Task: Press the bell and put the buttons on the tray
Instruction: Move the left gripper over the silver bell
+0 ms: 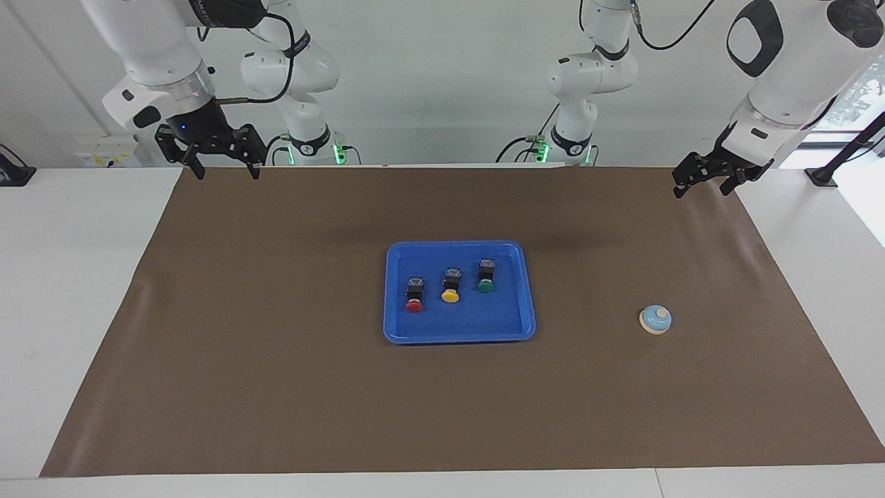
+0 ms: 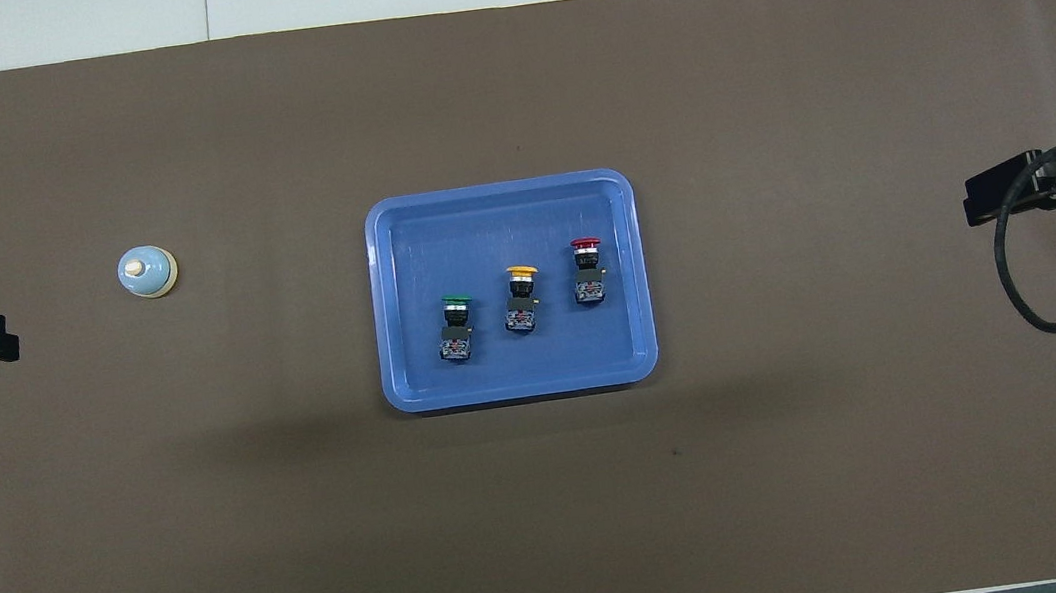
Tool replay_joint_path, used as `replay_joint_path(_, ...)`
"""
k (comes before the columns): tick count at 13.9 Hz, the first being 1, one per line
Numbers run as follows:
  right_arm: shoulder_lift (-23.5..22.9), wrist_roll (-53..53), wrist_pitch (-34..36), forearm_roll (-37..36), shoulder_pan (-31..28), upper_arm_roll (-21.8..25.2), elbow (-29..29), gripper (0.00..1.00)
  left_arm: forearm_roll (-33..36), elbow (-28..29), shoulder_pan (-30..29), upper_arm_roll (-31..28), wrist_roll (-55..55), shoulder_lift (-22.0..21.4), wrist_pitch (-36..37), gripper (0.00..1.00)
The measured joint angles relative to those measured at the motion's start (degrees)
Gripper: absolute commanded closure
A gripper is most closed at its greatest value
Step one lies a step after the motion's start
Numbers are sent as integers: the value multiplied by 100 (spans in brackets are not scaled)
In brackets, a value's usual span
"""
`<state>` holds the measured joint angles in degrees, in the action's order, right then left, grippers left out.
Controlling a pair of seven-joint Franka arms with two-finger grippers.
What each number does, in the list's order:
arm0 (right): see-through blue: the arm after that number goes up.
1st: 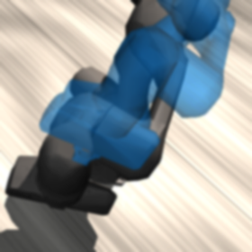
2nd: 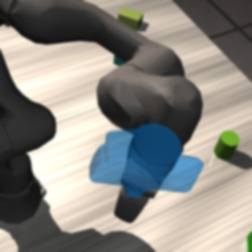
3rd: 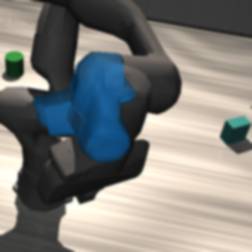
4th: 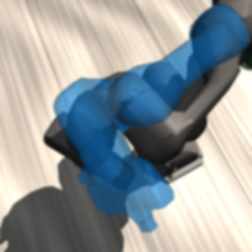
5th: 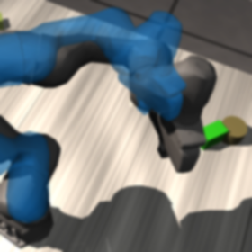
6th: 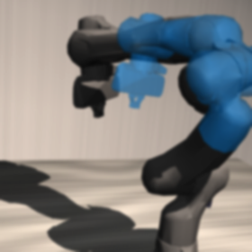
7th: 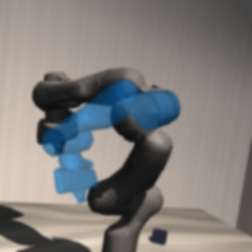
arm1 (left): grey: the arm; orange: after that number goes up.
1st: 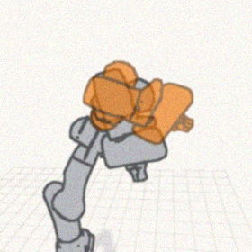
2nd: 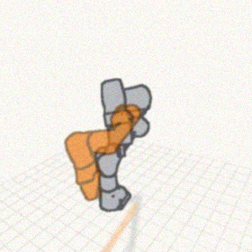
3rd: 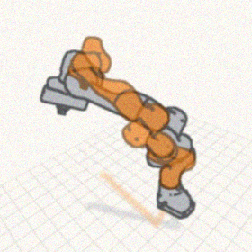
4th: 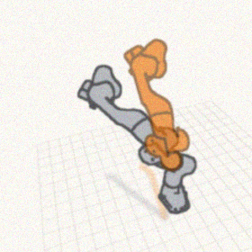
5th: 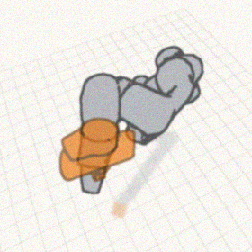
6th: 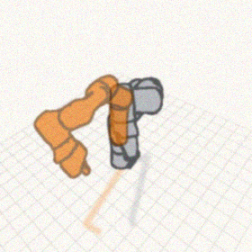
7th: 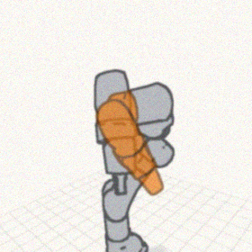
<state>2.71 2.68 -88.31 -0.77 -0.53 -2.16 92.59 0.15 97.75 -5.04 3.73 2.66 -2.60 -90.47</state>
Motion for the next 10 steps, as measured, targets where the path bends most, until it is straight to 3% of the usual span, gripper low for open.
replay_joint_path(10,-5,-21,78,9,-226,-140,62,0,0,0,0,1,0,0,-5,0)
